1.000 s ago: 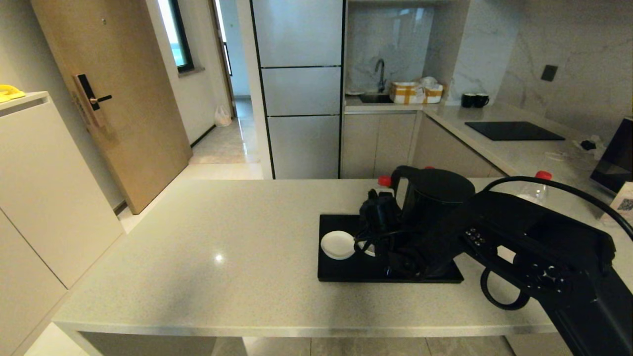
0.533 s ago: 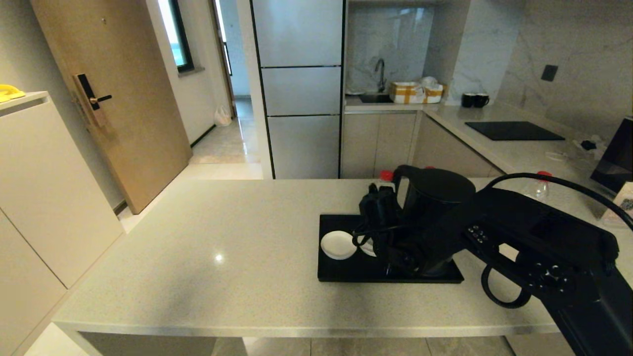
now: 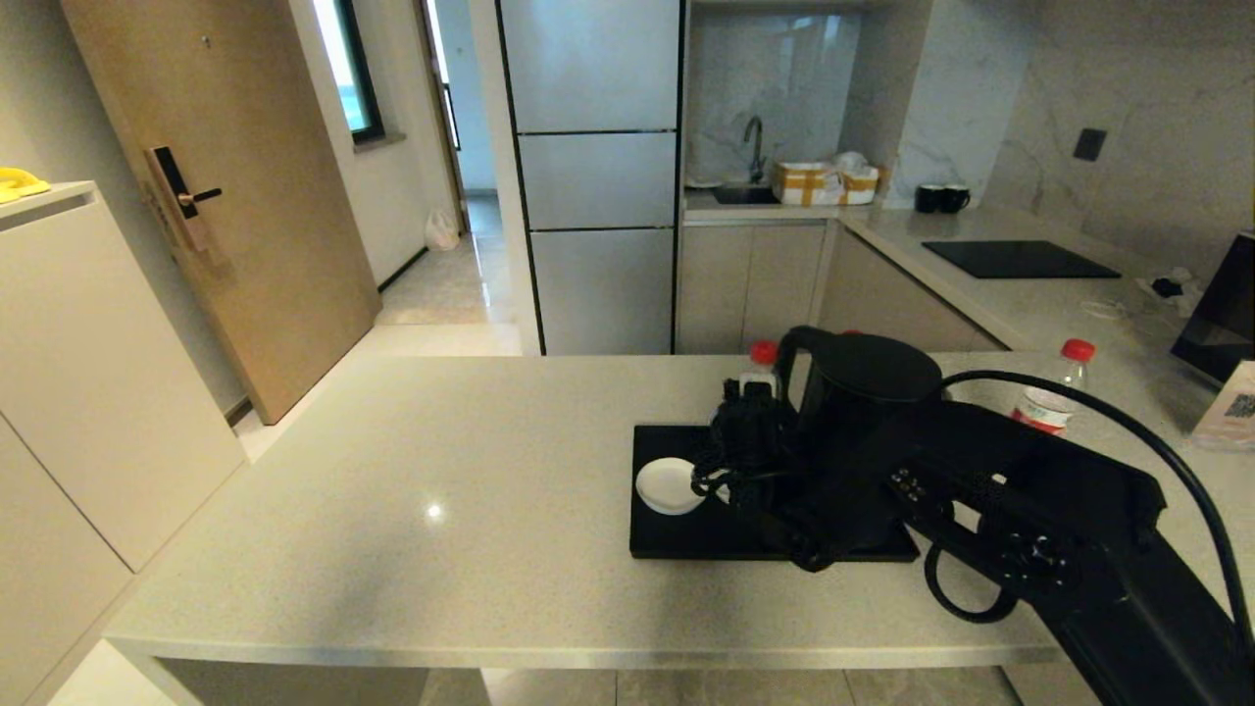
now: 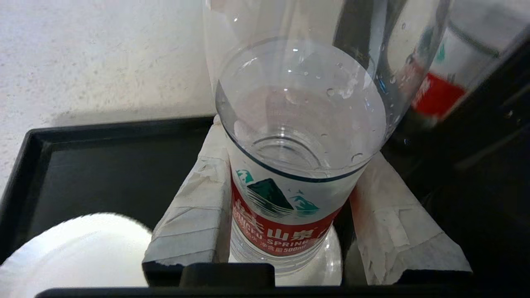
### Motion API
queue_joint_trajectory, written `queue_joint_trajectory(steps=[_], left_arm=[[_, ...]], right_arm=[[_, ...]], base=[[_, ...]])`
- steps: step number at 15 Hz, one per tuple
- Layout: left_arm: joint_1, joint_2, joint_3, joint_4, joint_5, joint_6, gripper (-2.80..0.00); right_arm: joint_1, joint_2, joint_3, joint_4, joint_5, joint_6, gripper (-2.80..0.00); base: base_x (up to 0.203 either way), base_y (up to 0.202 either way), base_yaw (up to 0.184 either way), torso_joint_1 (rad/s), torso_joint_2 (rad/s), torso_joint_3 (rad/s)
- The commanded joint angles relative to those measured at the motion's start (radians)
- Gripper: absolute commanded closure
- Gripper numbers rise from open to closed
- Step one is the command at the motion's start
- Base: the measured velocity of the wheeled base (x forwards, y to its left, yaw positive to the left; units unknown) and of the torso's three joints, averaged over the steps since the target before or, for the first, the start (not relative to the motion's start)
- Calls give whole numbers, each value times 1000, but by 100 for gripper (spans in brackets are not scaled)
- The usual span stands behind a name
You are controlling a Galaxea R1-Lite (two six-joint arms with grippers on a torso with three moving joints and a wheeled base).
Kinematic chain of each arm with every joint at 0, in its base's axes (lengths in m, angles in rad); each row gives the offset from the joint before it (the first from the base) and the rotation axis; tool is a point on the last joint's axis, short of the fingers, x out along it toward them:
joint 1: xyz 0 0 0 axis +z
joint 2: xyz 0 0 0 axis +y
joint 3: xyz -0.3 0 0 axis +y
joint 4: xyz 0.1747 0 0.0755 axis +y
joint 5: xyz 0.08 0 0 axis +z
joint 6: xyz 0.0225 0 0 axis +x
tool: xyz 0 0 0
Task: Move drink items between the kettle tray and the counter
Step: Return the bottled water to its original position
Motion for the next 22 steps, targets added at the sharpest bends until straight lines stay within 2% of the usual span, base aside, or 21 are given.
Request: queue_joint_trajectory(steps=[1,16,17,19,22], left_arm=[[1,0,0,0,0,0,0],[0,0,0,-1,0,0,0],[0,0,0,-1,0,0,0],[0,0,0,-1,0,0,0],[0,0,0,0,0,0,0]], right_arm=[[4,33,16,-65,-5,-44,0],[8,-20,51,-24,4,-35,0],[8,-21,52,-3,4,-32,-280],[9,-25,43,20,4,1,-280],[13,-30,45,24,8,8,-280]], base=[[0,0,0,0,0,0],[0,0,0,0,0,0],[0,0,0,0,0,0],[0,0,0,0,0,0],[0,0,0,0,0,0]])
